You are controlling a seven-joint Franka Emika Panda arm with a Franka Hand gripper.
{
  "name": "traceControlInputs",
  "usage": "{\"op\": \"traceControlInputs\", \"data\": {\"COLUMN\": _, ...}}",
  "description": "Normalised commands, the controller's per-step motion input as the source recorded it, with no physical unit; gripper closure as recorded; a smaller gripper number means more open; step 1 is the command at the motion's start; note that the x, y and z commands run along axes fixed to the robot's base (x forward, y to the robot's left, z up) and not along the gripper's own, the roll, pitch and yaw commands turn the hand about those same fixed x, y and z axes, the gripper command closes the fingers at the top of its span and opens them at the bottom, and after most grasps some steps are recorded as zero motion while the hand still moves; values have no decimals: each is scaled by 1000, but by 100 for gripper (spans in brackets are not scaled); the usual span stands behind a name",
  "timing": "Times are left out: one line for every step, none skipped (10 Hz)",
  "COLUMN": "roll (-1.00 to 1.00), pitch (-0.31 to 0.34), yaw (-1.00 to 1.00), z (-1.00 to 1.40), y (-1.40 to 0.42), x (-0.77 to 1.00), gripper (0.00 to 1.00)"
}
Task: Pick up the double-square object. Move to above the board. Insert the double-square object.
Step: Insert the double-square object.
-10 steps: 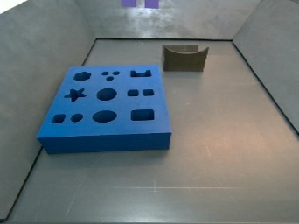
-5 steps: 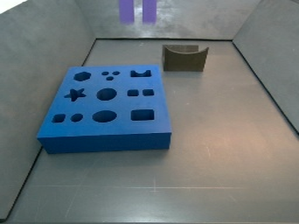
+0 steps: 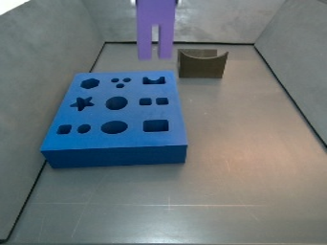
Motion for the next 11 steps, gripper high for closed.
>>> {"op": "traceControlInputs", "data": {"roll": 57, "pitch": 209, "yaw": -140, "z": -974, "y": 0, "x": 734, "gripper": 100}}
{"op": "traceControlInputs", "data": {"roll": 123, "pitch": 57, "yaw": -243, "z": -1000, "y": -31, "x": 574, "gripper": 100}}
{"op": "traceControlInputs", "data": {"roll": 0, "pitch": -9, "yaw": -417, "z": -1000, "y": -29, "x": 386, "gripper": 100}}
{"op": "traceControlInputs", "data": {"roll": -109, "pitch": -140, "yaw": -474, "z": -834, "y": 0, "x": 240, "gripper": 100}}
{"op": "traceControlInputs", "data": {"roll": -394, "pitch": -371, "yaw": -366, "z": -540, "y": 149, "x": 20, "gripper": 100}}
{"op": "traceControlInputs", "data": {"roll": -377, "pitch": -449, "yaw": -223, "z": -426, "y": 106, "x": 0, "gripper": 100}}
{"op": "traceControlInputs", "data": {"roll": -140, "pitch": -263, "yaw": 0, "z": -126, "y": 0, "x": 0, "gripper": 100}}
{"op": "traceControlInputs", "data": {"roll": 0, "pitch": 0, "yaw": 0, "z": -20, "y": 0, "x": 0, "gripper": 100}}
{"op": "traceControlInputs", "data": {"roll": 29, "pitch": 0, "yaw": 106, "z": -91, "y": 0, "x": 0, "gripper": 100}}
{"op": "traceControlInputs", "data": {"roll": 349, "pitch": 66, "yaw": 160, "z": 0, "y": 0, "x": 0, "gripper": 100}}
{"op": "traceControlInputs", "data": {"roll": 646, "pitch": 54, "yaw": 226, "z": 0, "y": -66, "x": -3, "gripper": 100}}
